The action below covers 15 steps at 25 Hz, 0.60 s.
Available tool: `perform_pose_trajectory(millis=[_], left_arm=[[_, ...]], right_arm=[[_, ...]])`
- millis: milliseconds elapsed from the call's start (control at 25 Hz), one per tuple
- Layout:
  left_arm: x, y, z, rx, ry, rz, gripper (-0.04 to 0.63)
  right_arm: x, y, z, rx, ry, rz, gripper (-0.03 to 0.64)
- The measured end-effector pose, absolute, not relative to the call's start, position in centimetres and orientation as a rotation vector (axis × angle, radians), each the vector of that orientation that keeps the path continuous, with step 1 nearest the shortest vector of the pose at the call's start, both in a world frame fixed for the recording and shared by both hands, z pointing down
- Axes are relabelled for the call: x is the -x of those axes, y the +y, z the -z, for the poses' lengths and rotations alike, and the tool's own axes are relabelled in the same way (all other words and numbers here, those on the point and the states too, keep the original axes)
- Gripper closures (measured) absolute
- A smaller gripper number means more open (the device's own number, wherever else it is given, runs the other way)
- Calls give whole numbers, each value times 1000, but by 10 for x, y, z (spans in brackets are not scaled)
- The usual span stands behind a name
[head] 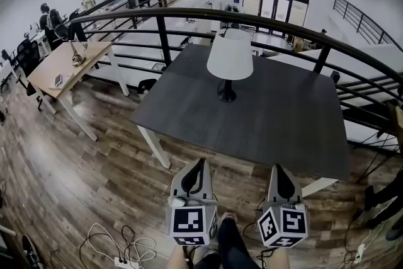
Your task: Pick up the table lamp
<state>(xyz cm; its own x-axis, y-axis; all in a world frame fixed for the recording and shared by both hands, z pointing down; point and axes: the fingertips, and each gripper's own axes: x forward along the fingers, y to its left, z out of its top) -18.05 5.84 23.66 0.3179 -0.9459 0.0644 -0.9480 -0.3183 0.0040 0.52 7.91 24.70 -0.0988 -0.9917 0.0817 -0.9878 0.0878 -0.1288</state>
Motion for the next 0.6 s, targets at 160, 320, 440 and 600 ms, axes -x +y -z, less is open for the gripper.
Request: perform_pose_trajectory(millis=[160,320,440,600], left_arm=[[174,26,-239,-2498,-1841,-94,578],[167,-7,-241,-2472,-1861,-109,578],[162,-35,-245,-2448,-1882,-119,578],[148,-74,-248,-2431,-1884,-123,578]], right_arm=[[-10,39,-248,2055,2322,245,609],[-14,2,-247,2023,2355,253,609],[-18,-28,-249,1994,2378,267,609],[-30,-71,-250,1959,2402,276,609]])
